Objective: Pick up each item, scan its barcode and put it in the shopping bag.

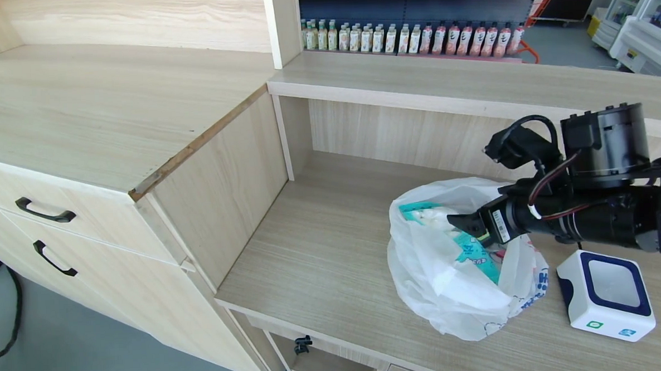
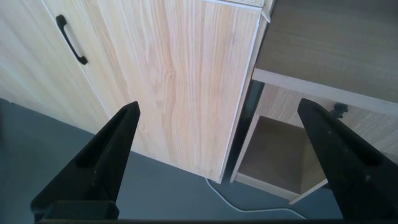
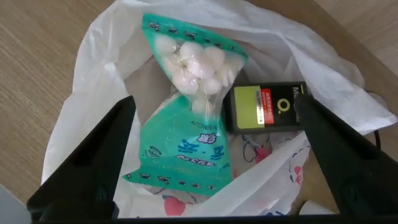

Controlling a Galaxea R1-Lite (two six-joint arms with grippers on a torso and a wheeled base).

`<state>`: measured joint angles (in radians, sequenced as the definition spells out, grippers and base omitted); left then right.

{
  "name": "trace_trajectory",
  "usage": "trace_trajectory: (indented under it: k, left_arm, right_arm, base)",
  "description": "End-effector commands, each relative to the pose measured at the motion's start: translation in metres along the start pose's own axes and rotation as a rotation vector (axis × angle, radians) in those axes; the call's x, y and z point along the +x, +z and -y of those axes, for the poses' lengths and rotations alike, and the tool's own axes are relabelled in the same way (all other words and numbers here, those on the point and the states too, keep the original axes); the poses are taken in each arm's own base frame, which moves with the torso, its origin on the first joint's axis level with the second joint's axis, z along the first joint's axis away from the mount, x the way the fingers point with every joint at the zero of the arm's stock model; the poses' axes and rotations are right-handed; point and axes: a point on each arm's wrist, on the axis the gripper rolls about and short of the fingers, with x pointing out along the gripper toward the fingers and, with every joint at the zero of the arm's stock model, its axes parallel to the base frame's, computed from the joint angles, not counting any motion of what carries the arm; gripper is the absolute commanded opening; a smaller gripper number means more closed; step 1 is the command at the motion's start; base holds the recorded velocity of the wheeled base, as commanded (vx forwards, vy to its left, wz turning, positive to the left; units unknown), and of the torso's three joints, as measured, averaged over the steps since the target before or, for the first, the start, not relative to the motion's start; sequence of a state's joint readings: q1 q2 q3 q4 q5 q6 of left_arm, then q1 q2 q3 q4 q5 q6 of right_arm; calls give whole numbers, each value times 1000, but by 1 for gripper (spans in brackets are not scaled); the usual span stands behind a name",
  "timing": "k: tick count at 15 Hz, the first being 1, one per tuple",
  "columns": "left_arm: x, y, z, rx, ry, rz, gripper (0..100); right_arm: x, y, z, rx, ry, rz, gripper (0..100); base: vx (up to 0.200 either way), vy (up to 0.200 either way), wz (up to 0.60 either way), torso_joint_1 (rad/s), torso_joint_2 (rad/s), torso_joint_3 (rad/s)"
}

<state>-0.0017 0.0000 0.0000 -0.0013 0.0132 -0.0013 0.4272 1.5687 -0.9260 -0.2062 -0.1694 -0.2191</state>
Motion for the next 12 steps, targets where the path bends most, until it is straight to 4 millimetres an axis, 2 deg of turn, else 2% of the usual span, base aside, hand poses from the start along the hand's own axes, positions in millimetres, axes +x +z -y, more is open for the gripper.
trace_trajectory:
  k: [1,2,3,5,6,11,12]
  left_arm:
    - [0,0,0,0,1,-3,100]
    - [0,0,0,0,1,-1,100]
    - [0,0,0,0,1,-3,100]
    - [0,0,0,0,1,-1,100]
    - [0,0,0,0,1,-1,100]
    - [0,0,0,0,1,-1,100]
    - [0,0,0,0,1,-1,100]
  right_arm:
    - [-39,24,16,2,-72,135,100]
    - [-45,29,20,10,-89,158,100]
    - [-59,43,36,30,-145,221,100]
    - [-77,53,49,50,-179,301,100]
    - [-84,53,56,54,-192,319,100]
    - [-107,39,63,71,-248,326,100]
    - [-116,25,66,98,-310,292,100]
  base:
    - [0,0,0,0,0,0]
    - [0,0,0,0,0,0]
    - [0,0,-600,2,7,2]
    - [0,0,-600,5,0,7]
    - [0,0,-600,-2,7,-2]
    - [0,0,-600,2,2,3]
    - [0,0,0,0,0,0]
